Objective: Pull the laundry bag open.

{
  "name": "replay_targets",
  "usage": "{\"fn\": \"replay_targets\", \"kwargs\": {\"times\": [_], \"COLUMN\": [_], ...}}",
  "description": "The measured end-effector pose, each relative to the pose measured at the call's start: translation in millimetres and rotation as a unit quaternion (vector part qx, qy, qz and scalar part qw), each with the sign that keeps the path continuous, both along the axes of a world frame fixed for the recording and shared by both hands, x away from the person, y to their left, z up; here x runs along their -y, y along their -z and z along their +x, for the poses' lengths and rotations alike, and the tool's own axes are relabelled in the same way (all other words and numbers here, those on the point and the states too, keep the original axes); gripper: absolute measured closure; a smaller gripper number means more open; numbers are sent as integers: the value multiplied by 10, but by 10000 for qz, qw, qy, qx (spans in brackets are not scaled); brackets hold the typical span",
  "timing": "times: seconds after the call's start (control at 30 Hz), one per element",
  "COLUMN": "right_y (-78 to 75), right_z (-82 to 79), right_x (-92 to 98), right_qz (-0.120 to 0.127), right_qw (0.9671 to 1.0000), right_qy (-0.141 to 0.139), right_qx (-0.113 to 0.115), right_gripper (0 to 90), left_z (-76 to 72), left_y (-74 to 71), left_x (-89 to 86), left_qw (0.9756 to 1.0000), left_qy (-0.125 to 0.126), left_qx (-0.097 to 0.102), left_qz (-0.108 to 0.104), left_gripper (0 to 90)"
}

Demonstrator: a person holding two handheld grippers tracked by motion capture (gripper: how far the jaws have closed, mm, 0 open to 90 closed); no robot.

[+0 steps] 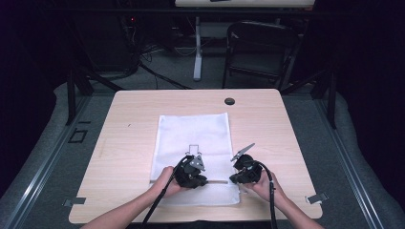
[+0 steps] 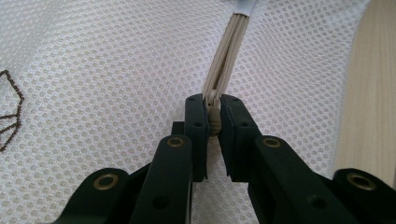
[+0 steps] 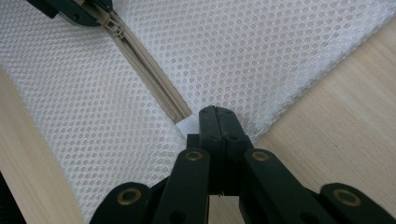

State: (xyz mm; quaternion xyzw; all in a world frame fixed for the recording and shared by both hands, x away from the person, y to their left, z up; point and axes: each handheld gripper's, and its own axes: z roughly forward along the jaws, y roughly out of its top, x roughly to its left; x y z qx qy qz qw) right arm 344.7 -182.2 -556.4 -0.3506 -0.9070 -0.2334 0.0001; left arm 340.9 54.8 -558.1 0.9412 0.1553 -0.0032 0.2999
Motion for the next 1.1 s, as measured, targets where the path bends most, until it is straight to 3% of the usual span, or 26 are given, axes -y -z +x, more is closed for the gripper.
{"fn": "replay_targets", "kwargs": {"times": [0.27,0.4,1.1], "right_y": [4,1,0], "right_z": [-2,8,6], "right_x": [-2,6,3], "right_qz": [140,55,107], "right_qw": [9998,10000,9999], "right_qy": [71,6,44], "right_qx": [-95,-63,-120], "right_gripper": [900,900,900], "left_z": [-5,-10,-18], "left_y": [3,4,-9], "left_x": [-11,-9,-95], "left_qw": [10000,10000,10000], "left_qy": [3,13,-32], "left_qx": [2,14,11], "left_qz": [32,42,81], "left_gripper": [823,823,824]}}
